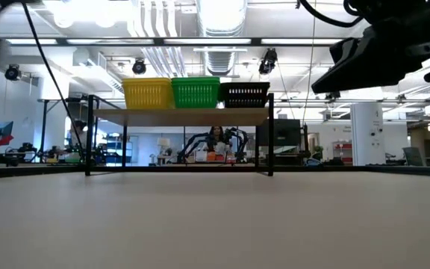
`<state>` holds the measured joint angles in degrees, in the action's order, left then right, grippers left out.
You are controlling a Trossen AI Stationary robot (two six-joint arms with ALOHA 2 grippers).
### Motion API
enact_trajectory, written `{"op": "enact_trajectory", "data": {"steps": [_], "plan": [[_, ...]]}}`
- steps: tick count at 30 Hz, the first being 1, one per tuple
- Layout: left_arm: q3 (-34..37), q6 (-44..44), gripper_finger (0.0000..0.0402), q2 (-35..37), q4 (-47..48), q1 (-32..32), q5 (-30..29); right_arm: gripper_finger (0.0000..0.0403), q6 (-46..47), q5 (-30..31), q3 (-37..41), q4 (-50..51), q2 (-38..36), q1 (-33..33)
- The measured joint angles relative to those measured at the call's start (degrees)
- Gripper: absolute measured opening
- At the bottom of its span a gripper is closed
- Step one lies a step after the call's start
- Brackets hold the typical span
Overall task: Stack baskets on shelf by color
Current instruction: Stack the black basket on the other black basket on the shelf
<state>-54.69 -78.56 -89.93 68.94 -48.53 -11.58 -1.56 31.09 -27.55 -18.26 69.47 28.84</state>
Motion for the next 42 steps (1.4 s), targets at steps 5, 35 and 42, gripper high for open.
{"op": "enact_trajectory", "data": {"steps": [5,35,42], "plan": [[1.46,14.29,0.0001,0.04,-10.75,7.74,-7.57,0.0009,2.0,-0.02,0.0,0.75,0.0,0.0],[0.4,15.48,0.0,2.51,-0.92,19.95,-0.81,0.0062,16.35,-1.88,0.02,3.05,11.11,-1.11],[12.03,22.92,0.0,1.75,-45.05,21.31,-3.83,0.0111,13.11,-1.47,-2.43,13.2,5.5,-1.11]]}}
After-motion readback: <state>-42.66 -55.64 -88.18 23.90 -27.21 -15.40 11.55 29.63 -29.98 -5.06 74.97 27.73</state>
